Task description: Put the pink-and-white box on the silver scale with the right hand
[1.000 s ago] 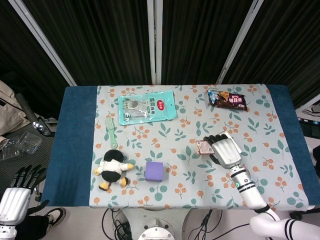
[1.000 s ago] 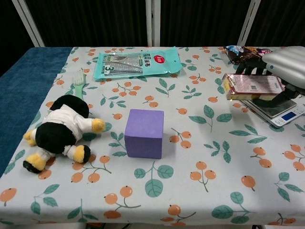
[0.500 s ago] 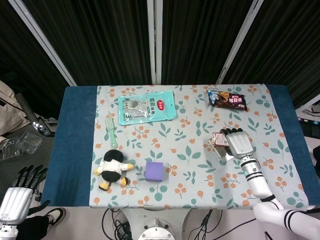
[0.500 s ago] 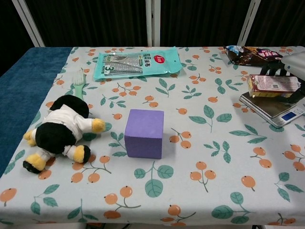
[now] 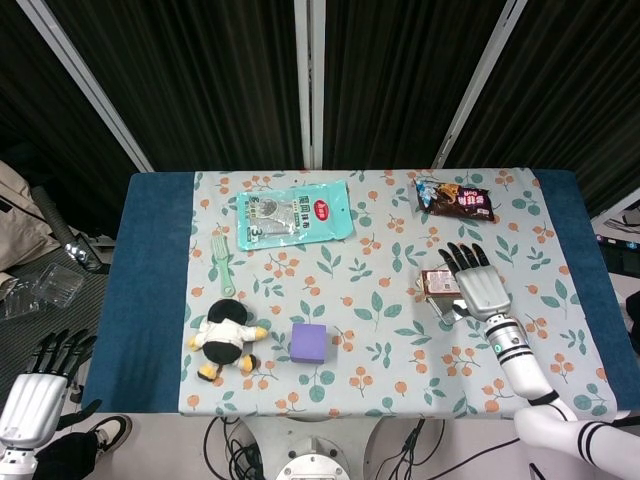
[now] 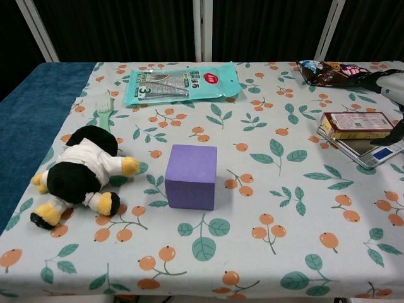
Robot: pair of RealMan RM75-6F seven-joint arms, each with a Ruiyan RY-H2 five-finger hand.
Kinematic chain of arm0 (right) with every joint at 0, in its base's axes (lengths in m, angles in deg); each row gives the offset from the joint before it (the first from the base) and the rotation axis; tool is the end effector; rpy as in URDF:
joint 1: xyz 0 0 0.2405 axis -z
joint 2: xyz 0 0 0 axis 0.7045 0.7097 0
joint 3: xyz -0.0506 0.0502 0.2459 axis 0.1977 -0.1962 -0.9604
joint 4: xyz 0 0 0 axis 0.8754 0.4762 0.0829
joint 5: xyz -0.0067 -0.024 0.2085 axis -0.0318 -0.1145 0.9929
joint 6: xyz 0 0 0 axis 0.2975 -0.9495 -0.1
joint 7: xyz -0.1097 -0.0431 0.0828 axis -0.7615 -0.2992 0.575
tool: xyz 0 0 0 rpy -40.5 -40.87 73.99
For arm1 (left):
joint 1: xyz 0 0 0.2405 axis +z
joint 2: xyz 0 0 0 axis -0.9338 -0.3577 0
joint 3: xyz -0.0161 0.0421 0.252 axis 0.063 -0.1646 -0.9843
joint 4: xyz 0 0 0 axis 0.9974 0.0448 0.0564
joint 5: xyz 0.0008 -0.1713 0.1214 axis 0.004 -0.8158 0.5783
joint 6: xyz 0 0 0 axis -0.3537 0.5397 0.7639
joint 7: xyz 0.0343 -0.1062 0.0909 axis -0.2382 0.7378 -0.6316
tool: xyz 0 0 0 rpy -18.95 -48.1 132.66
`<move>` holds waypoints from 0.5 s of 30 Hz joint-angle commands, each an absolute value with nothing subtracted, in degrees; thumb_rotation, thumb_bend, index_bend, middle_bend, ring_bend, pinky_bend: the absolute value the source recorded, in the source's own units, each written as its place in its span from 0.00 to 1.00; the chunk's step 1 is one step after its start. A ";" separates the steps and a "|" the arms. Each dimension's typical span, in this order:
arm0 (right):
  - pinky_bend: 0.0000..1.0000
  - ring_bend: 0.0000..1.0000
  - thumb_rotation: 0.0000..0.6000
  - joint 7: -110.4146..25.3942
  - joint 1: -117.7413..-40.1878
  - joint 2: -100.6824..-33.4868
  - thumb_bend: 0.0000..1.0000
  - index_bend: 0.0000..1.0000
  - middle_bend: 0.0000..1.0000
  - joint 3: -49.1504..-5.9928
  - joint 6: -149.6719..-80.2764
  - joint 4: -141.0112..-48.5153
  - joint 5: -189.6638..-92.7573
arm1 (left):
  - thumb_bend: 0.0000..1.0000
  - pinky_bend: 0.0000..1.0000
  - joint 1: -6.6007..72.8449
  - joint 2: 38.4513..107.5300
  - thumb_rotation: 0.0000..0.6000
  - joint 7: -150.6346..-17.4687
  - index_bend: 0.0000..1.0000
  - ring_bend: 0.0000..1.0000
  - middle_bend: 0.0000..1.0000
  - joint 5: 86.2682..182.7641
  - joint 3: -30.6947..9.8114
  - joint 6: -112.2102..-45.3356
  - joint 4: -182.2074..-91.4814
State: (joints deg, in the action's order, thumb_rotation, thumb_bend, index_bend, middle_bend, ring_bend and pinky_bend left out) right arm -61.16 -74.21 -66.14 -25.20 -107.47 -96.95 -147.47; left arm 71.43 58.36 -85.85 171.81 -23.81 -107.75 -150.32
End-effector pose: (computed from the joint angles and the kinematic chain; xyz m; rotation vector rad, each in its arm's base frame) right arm -0.2718 -0.3236 0.0379 1.7107 -0.8888 0.6638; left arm -0.3151 0.1103 0.1319 -1.5219 -0.8535 -0.8883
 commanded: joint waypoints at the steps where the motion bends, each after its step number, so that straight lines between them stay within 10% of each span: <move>1: 0.00 0.00 1.00 -59.27 -72.70 -63.83 0.07 0.00 0.00 -24.39 -110.24 -99.99 -149.87 | 0.11 0.08 71.47 58.25 1.00 -86.01 0.13 0.00 0.06 171.88 -23.78 -107.93 -150.56; 15: 0.00 0.00 1.00 -52.07 -48.85 -56.68 0.06 0.00 0.00 -12.71 -141.49 -104.13 -161.73 | 0.11 0.06 71.41 58.29 1.00 -87.40 0.13 0.00 0.06 170.82 -22.41 -108.58 -151.12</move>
